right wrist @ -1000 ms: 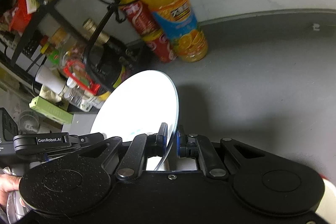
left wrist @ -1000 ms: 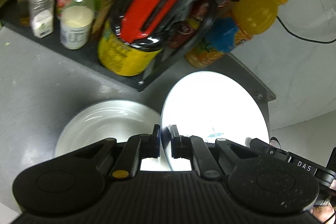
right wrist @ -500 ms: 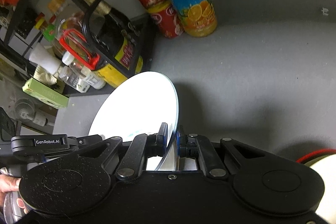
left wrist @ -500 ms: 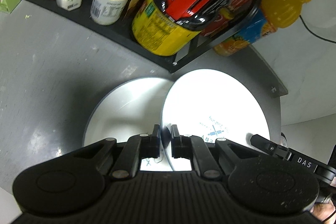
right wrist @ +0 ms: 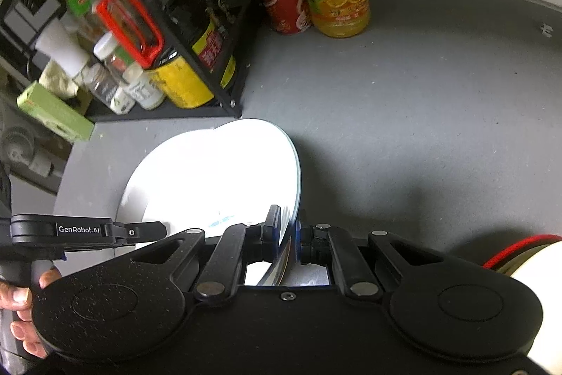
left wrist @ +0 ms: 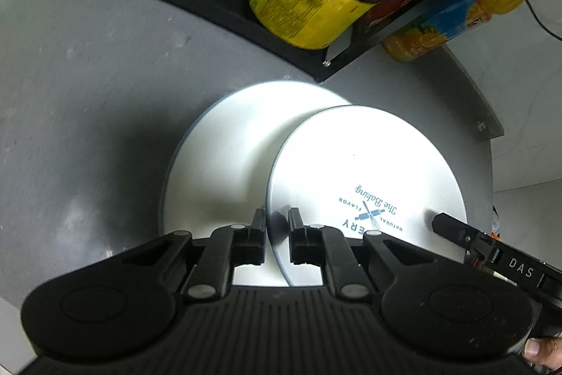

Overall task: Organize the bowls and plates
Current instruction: 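Lift the 'BAKERY' plate with both grippers and carry it over the plate stack, then lower the 'BAKERY' plate onto the plate stack and open both grippers, then withdraw both grippers from the plate stack, then move both grippers toward the red bowl holding the nested cream bowls, then close the left gripper on the red bowl rim while the right gripper closes on it, then lift the bowl stack with both grippers and carry it over the plate stack, then lower the bowl stack onto the plate stack and open both grippers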

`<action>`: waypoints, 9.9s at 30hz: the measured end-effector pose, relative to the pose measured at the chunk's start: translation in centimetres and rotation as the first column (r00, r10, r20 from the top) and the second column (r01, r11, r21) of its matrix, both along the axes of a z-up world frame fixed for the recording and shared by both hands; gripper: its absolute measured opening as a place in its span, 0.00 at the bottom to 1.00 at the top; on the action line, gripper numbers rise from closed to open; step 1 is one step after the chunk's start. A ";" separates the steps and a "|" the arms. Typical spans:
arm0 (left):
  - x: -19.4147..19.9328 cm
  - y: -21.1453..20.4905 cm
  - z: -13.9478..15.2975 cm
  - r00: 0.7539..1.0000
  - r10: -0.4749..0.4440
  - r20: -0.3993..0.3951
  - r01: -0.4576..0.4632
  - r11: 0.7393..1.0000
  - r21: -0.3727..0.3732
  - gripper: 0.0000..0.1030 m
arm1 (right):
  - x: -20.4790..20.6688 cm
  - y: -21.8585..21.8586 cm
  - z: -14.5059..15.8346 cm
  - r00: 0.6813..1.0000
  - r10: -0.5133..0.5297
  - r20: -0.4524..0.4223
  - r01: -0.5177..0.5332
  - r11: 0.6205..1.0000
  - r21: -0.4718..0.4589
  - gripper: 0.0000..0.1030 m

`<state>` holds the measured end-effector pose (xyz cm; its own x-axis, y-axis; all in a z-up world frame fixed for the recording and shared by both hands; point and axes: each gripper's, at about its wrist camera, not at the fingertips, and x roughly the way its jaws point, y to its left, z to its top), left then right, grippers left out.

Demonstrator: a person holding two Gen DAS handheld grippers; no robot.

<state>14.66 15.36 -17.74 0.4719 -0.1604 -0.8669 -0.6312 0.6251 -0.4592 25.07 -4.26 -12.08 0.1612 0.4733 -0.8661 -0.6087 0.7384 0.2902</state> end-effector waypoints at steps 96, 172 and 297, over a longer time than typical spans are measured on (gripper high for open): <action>-2.0 0.0 5.9 0.992 -0.113 -0.065 0.124 0.969 0.214 0.90 | -6.1 -0.3 3.0 0.977 -0.161 0.142 0.159 0.987 0.029 0.96; 9.6 -24.6 2.9 0.980 -0.188 -0.059 0.193 0.975 0.112 0.51 | 3.7 -28.1 -4.3 0.954 -0.273 -0.126 0.282 0.958 0.057 0.60; 2.0 3.0 3.1 0.982 -0.188 -0.031 0.189 0.981 0.040 0.29 | -1.8 -2.1 -3.6 0.935 -0.266 -0.234 0.300 0.946 0.123 0.37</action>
